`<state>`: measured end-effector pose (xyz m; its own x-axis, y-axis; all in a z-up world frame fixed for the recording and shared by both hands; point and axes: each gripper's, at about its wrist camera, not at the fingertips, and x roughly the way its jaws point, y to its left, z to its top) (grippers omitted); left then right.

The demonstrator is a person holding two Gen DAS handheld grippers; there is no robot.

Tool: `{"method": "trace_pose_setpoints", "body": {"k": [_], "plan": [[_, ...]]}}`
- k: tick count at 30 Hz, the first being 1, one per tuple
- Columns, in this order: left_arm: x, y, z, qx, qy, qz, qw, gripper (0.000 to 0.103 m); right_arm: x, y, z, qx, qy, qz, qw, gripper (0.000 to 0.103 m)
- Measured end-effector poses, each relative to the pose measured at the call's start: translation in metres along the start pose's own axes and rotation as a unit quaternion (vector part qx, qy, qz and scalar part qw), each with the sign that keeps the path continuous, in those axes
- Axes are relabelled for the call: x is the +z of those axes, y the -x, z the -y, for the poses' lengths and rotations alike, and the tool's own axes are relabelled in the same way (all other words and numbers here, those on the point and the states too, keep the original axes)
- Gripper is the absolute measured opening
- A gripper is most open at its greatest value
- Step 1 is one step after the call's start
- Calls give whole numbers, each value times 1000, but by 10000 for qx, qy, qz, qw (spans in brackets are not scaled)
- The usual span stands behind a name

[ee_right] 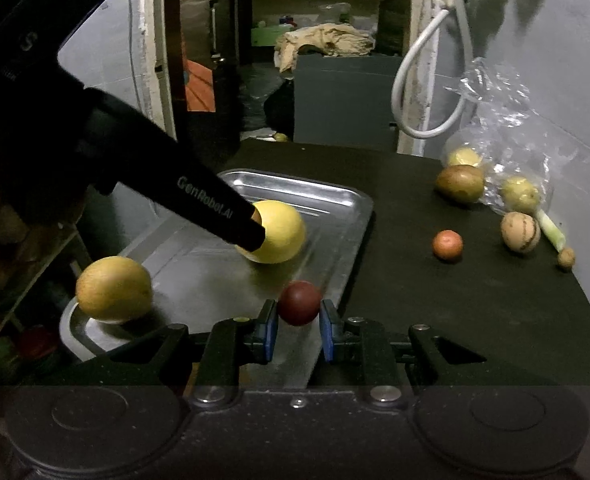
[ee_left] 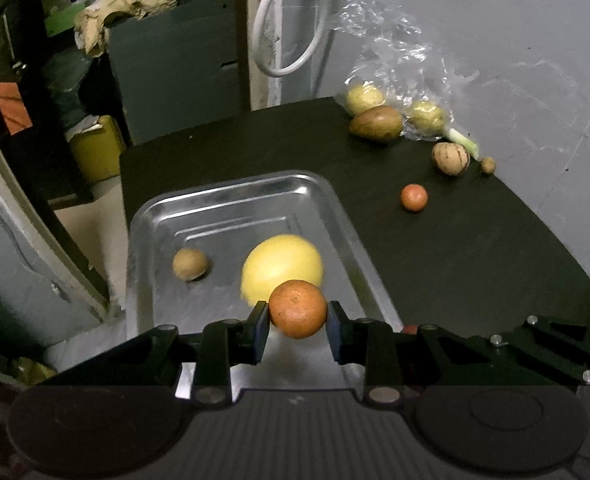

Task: Organize fruits
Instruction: 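Carry the tangerine and red fruit over the metal tray with both tools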

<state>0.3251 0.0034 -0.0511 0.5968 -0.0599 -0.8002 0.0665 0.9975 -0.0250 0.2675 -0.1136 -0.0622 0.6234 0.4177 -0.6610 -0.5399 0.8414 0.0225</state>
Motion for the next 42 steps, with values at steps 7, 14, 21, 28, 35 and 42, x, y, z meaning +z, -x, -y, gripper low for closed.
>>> {"method": "trace_pose_setpoints", "body": {"k": [7,14,21,28,35,42], "plan": [[-11,3,-14,66,107,-90,9999,33,-3,-2,-12,48,-27,-71,10000,24],[-17,4,-24,97,239,-219,9994,34,-7,-4,-17,-17,-135,-161,9998,24],[-20,3,-22,31,192,-296,9994,34,-7,-4,-17,-76,-141,-187,9997,24],[-21,1,-15,-25,94,-334,9994,34,-7,-3,-16,-97,-168,-196,9996,24],[-23,-1,-5,-8,-109,-378,9992,34,-9,-1,-13,-116,-211,-206,9995,25],[-24,-6,6,-27,-235,-430,9988,34,-11,2,-8,-124,-297,-230,9992,25]]}}
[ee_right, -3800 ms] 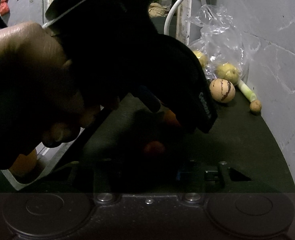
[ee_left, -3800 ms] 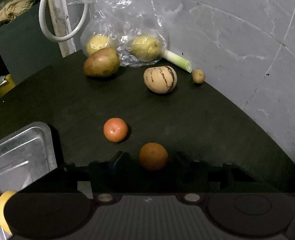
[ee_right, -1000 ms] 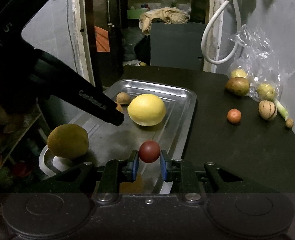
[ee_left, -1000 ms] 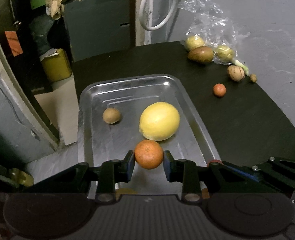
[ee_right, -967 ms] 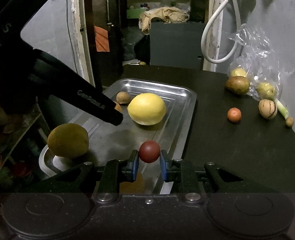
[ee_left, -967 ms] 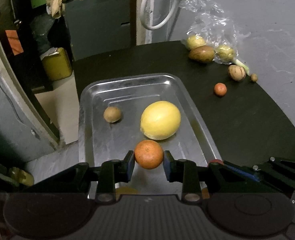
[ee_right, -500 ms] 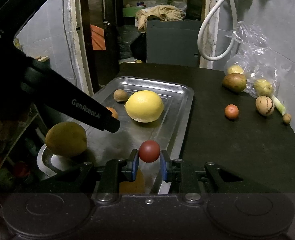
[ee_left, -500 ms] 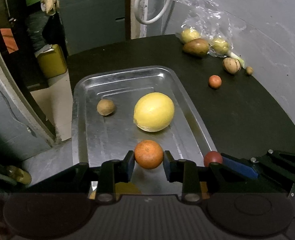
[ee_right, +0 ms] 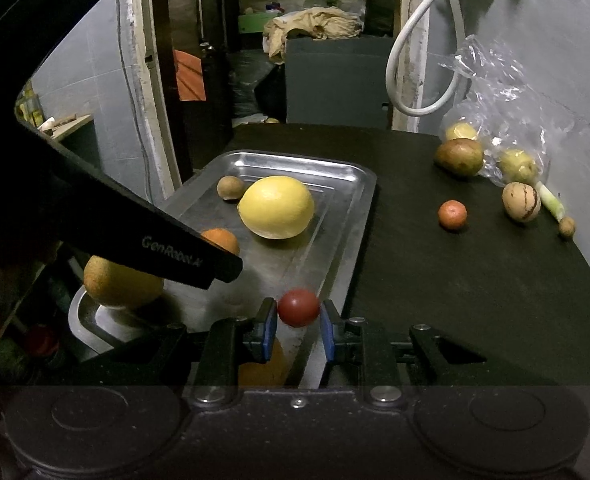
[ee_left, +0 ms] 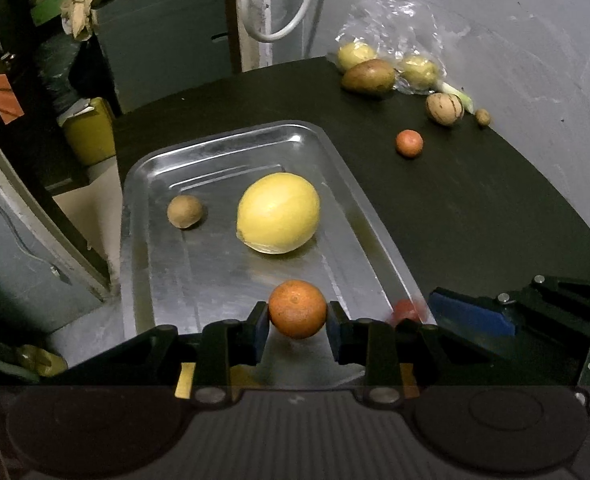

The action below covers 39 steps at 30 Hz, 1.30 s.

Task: Organize fruits
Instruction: 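Carry the tangerine and red fruit over the metal tray with both tools, then open the left gripper to drop the tangerine while the right gripper releases the red fruit, then lift both open tools away from the tray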

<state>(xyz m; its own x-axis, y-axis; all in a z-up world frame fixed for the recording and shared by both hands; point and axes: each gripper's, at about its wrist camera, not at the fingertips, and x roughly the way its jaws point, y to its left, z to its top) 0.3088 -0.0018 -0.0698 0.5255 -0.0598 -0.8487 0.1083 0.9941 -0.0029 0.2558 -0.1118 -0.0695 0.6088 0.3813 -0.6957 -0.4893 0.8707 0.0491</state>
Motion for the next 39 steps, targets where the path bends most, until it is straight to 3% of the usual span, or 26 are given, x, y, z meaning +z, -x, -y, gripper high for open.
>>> {"method": "trace_pose_setpoints", "body": {"k": [4,10,12,17,21,27,32,39], "plan": [[-1,-2,4,4,-5,-37,10000,34,-1,2,2,17,-3,2,10000,26],[-1,-3,7,63,84,-78,9999,35,-3,6,10,-37,-56,4,10000,39],[0,-2,9,86,134,-59,9999,46,-5,8,13,-57,-99,-1,9999,47],[0,2,15,165,249,22,9996,58,-9,16,23,-47,-150,-2,9999,60],[-1,8,22,243,358,81,9990,70,-14,26,31,7,-182,47,9998,80],[-5,26,30,418,649,232,9967,88,-18,41,48,104,-278,110,9995,98],[-13,49,32,719,1047,404,9911,102,-16,57,58,187,-283,200,9992,102],[-38,80,28,784,1367,427,9866,102,-17,83,60,222,-197,229,9993,102]]}}
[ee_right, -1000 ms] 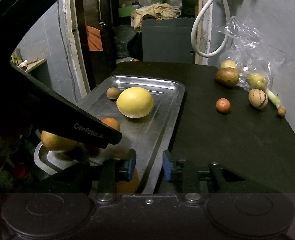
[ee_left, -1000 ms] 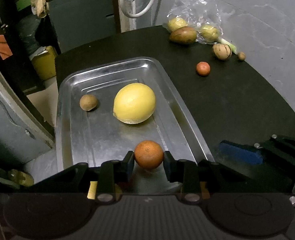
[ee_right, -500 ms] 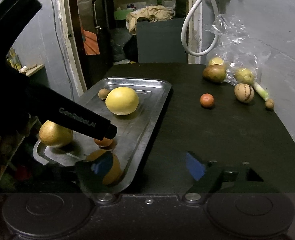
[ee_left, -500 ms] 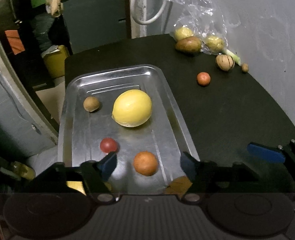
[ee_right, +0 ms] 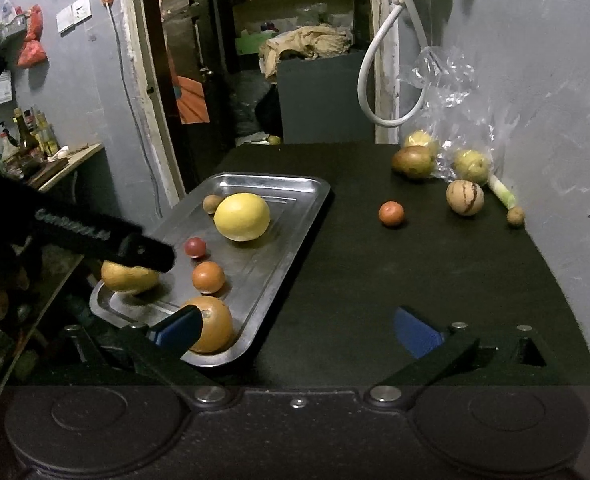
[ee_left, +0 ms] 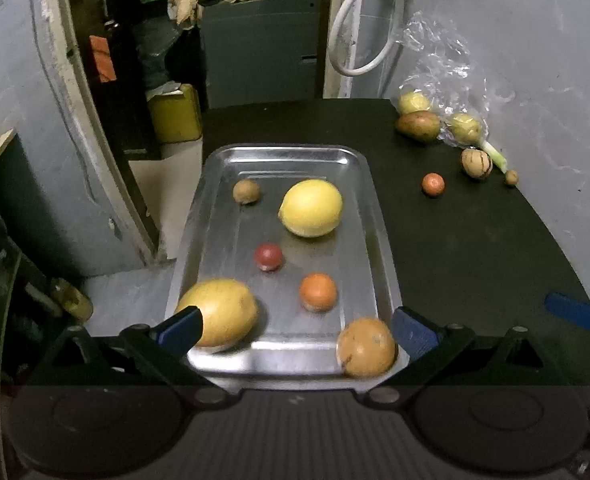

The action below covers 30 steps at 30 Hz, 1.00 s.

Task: Organize fruits
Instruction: 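Lift both open tools away from the tray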

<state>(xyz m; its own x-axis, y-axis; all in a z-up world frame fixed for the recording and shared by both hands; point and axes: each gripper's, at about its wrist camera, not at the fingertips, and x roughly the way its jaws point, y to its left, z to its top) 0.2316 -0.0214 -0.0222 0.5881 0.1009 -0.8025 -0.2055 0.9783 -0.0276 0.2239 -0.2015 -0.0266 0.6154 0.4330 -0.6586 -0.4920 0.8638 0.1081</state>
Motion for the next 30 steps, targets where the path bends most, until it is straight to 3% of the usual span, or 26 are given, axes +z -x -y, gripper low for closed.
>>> {"method": "trace_pose_setpoints", "body": {"k": [7,12,21,30], "plan": [[-35,25,-15,-297,-100,-72,9995,102,-8,28,-16,-222,38,-31,9997,102],[-68,41,-30,-627,-260,-237,9974,102,-27,52,-34,-481,-435,-268,9975,102],[-125,58,-40,-970,-847,-792,9885,102,-82,102,-74,-1092,-986,-838,9856,102],[-143,69,-36,-1209,-1332,-931,9793,102,-114,133,-73,-1586,-1501,-1361,9663,102]]}}
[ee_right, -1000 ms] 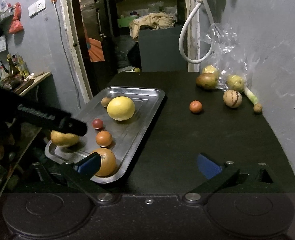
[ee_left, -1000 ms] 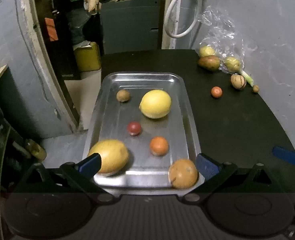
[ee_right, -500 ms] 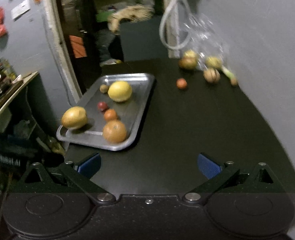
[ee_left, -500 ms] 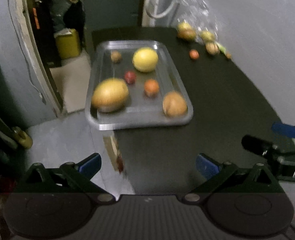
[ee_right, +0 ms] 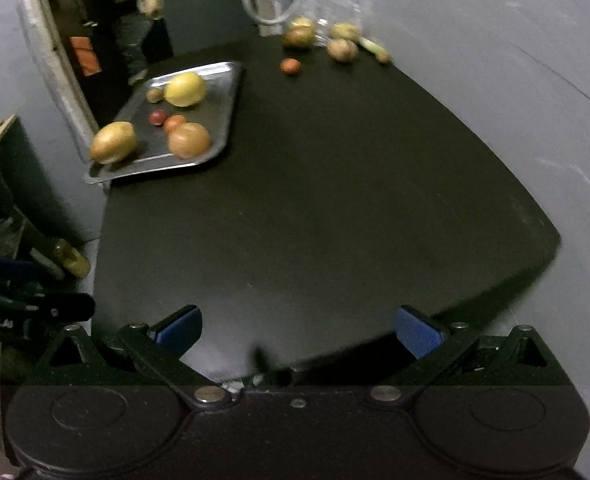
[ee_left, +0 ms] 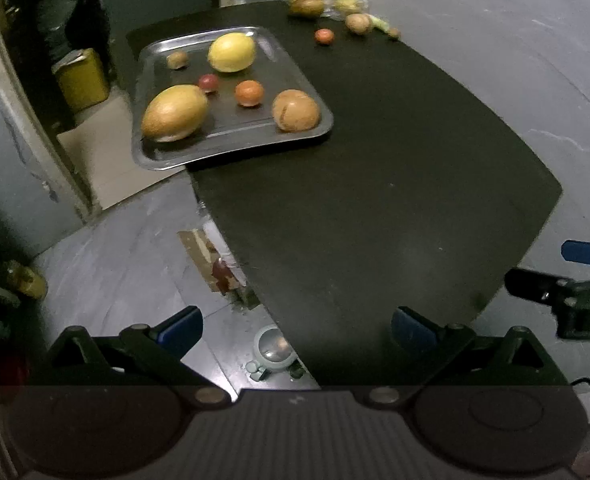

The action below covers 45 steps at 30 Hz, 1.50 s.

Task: Organize fruits
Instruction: 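Lift both open tools away from the tray, then move the right tool to the striped pepino melon while the left tool nears the remaining tangerine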

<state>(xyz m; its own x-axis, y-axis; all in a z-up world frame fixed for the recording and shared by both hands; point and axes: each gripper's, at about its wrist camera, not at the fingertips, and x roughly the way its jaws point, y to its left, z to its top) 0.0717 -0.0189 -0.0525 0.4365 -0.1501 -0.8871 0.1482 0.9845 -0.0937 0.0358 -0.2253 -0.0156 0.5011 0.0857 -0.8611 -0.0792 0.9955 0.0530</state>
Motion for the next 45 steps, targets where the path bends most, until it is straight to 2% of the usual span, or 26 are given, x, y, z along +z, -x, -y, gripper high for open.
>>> {"method": "trace_pose_setpoints", "body": {"k": [6,11,16,22,27,34,39,42,45], "plan": [[12,12,9,-217,-219,231,9993,102,3,28,15,-361,-37,117,9993,102],[35,20,14,-334,-236,536,9977,102,23,50,22,-482,174,330,9981,102],[69,25,22,-369,-298,801,9957,102,66,69,28,-463,544,737,9947,102],[121,22,24,-161,-251,1110,9934,102,137,68,33,-331,947,1262,9869,102],[171,3,26,-2,-88,1195,9928,102,203,42,42,-163,1144,1522,9816,102],[230,-44,37,126,39,1068,9942,102,281,-23,53,71,1329,1709,9762,102],[263,-75,45,252,41,926,9954,102,320,-62,54,-6,1517,2189,9639,102],[278,-94,45,381,162,824,9957,102,336,-85,53,23,1563,2271,9612,102],[290,-111,40,466,302,696,9960,102,346,-109,55,112,1504,2203,9637,102]]}}
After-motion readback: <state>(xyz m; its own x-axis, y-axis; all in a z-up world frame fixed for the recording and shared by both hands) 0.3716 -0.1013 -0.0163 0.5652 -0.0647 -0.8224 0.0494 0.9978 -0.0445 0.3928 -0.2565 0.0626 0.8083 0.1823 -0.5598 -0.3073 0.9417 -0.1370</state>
